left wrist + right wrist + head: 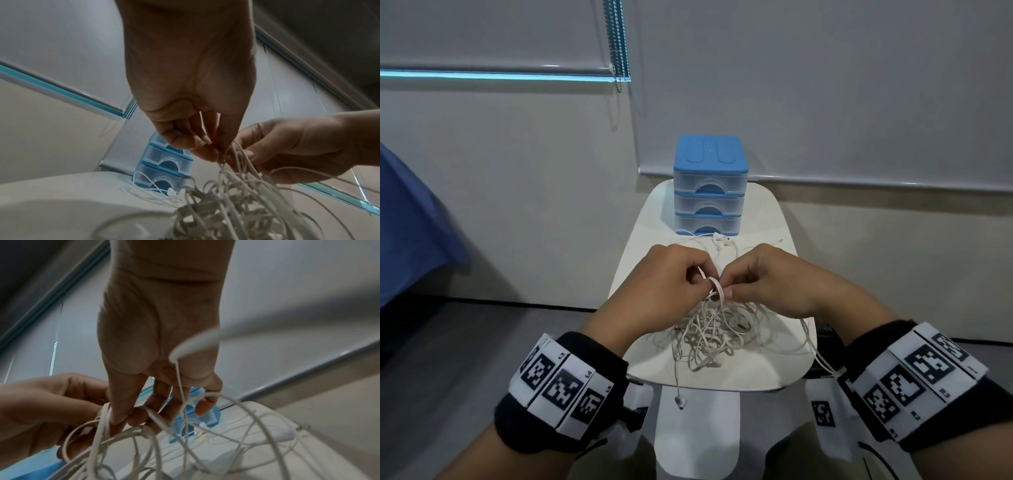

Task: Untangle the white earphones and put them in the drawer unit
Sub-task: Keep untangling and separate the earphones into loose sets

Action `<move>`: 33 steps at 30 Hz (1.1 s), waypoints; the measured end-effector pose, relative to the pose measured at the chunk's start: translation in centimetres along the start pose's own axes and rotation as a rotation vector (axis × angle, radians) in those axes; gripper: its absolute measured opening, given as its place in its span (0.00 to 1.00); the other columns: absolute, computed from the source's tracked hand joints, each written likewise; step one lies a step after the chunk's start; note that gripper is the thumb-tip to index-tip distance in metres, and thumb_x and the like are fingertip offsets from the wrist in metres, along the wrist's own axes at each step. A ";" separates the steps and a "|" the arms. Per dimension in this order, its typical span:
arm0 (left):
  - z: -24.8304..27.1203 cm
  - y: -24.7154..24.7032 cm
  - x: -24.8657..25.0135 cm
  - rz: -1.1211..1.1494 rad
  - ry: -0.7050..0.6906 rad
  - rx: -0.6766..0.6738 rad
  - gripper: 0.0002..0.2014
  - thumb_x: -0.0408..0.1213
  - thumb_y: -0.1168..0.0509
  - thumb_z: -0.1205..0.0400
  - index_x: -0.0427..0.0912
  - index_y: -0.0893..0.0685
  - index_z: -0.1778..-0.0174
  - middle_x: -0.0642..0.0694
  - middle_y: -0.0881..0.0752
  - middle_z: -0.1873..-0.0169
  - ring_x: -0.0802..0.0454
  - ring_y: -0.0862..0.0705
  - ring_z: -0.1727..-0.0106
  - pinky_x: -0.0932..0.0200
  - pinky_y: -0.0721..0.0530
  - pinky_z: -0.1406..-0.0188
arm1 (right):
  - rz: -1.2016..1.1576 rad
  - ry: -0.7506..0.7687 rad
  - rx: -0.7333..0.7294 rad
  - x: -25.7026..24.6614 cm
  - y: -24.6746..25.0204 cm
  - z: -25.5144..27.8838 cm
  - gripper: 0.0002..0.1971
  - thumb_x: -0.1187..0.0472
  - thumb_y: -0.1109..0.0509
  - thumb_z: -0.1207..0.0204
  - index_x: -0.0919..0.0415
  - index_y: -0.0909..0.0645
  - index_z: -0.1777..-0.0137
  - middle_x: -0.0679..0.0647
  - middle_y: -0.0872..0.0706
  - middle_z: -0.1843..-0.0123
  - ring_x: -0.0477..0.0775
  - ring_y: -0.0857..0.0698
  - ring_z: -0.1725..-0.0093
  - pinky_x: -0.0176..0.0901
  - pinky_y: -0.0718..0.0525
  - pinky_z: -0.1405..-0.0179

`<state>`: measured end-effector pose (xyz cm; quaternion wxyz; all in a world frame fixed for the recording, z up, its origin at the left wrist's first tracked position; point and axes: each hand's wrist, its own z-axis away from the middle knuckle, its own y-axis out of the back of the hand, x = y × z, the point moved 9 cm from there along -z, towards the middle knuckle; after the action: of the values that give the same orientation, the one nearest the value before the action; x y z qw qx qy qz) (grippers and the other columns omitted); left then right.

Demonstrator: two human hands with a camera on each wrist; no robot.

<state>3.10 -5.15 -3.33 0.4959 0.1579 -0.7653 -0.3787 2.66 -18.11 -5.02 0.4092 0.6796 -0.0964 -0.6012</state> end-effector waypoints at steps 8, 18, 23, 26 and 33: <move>0.3 -1.2 0.5 0.190 0.019 -0.187 0.10 0.36 0.23 0.18 0.52 0.10 0.42 0.51 0.07 0.66 0.52 0.10 0.65 0.58 0.16 0.61 | -0.046 -0.106 0.078 0.6 0.4 0.6 0.06 0.64 0.25 0.20 0.57 0.08 0.57 0.45 0.17 0.67 0.43 0.24 0.66 0.38 0.26 0.59; -0.1 0.0 0.5 0.193 -0.003 -0.103 0.16 0.34 0.25 0.18 0.57 0.14 0.38 0.53 0.07 0.64 0.50 0.12 0.63 0.53 0.15 0.54 | -0.173 -0.062 0.279 -1.0 2.3 0.7 0.06 0.63 0.20 0.24 0.57 0.15 0.55 0.56 0.09 0.53 0.50 0.15 0.56 0.36 0.21 0.58; 0.1 -0.1 -0.3 0.217 0.025 -0.092 0.15 0.34 0.25 0.18 0.55 0.13 0.38 0.53 0.08 0.64 0.52 0.14 0.64 0.55 0.16 0.54 | -0.171 -0.090 0.294 0.3 2.1 1.8 0.07 0.62 0.19 0.25 0.59 0.14 0.52 0.58 0.11 0.55 0.46 0.17 0.59 0.36 0.21 0.58; 0.3 -0.3 -0.2 0.233 0.027 -0.096 0.13 0.32 0.27 0.17 0.55 0.13 0.42 0.51 0.09 0.64 0.56 0.20 0.68 0.60 0.20 0.61 | -0.153 -0.100 0.246 0.7 0.8 2.4 0.10 0.62 0.16 0.27 0.58 0.14 0.51 0.64 0.10 0.52 0.50 0.16 0.58 0.49 0.16 0.53; 0.7 -0.6 -0.6 0.309 0.045 -0.110 0.12 0.28 0.31 0.17 0.51 0.16 0.45 0.50 0.14 0.69 0.50 0.22 0.67 0.54 0.23 0.62 | -0.049 -0.092 0.343 0.4 -0.6 2.1 0.06 0.64 0.19 0.27 0.55 0.13 0.59 0.55 0.10 0.62 0.46 0.17 0.65 0.42 0.18 0.58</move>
<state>2.64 -4.89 -4.30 0.5730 0.0194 -0.7475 -0.3356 0.68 -18.87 -5.60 0.2678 0.7134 -0.1994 -0.6161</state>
